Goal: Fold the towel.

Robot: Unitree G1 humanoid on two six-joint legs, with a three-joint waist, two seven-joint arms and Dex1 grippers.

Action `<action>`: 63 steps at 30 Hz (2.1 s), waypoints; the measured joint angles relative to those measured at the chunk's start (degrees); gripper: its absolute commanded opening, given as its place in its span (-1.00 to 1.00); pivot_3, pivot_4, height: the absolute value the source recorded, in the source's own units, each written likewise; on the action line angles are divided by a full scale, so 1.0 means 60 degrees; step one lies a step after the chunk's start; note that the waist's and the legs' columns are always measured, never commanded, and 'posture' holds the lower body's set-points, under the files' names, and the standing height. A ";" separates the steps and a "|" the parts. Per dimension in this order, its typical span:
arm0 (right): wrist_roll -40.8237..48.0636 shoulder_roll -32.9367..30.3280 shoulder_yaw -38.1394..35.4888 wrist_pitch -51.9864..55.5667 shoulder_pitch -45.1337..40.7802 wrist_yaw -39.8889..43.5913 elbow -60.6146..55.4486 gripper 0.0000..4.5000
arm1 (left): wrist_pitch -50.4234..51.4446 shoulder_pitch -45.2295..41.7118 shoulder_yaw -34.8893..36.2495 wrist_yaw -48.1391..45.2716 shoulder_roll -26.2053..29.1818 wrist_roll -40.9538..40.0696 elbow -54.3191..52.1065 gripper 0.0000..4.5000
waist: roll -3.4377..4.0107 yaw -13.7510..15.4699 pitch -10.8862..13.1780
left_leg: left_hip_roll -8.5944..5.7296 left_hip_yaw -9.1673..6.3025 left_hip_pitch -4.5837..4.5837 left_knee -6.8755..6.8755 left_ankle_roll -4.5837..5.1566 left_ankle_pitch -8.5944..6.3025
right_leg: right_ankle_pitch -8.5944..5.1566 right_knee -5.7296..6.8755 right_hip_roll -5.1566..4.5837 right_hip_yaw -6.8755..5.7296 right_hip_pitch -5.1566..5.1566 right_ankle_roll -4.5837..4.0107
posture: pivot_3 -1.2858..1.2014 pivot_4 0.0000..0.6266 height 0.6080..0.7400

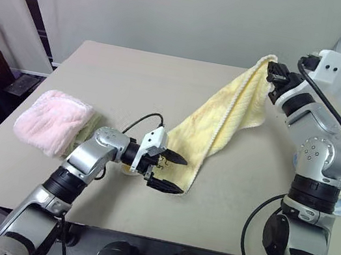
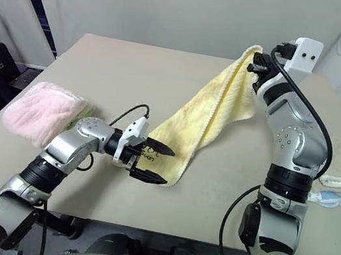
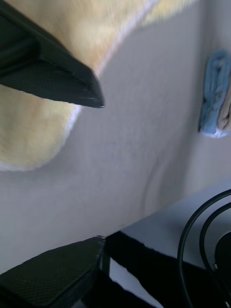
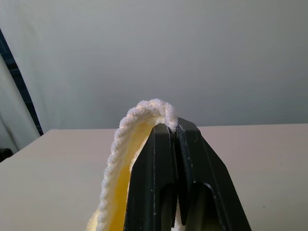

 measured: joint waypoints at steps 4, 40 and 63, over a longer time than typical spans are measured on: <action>-0.0004 -0.0023 0.0000 0.0013 0.0095 -0.0017 -0.0012 -0.98 | 0.1207 -0.0029 -0.0362 -0.0076 0.0421 -0.0030 -0.0685 1.00 | -0.0002 -0.0002 0.0002 | 0.0002 -0.0001 0.0000 0.0002 -0.0004 -0.0002 | -0.0001 0.0005 0.0000 0.0000 -0.0001 -0.0001 | 0.03 -1.00 1.00; -0.0144 -0.0375 0.0066 0.0020 0.0528 -0.0145 -0.0119 -1.00 | -0.5020 -0.1219 -0.1208 0.0704 -0.1353 0.2347 0.6014 -0.03 | -0.0047 -0.0012 -0.0048 | 0.0024 -0.0002 0.0155 -0.0008 0.0041 -0.0041 | 0.0022 -0.0009 -0.0046 -0.0100 0.0108 -0.0017 | 0.03 -1.00 1.00; -0.0456 -0.0473 0.0075 0.0021 0.0904 -0.0181 -0.0224 -1.00 | -0.3450 -0.0560 0.0711 -0.1158 -0.0591 0.0849 0.5208 -0.99 | -0.0040 -0.0011 -0.0040 | 0.0122 0.0005 -0.0007 0.0000 0.0043 -0.0012 | 0.0023 0.0010 -0.0023 -0.0216 -0.0033 -0.0023 | 0.03 -1.00 1.00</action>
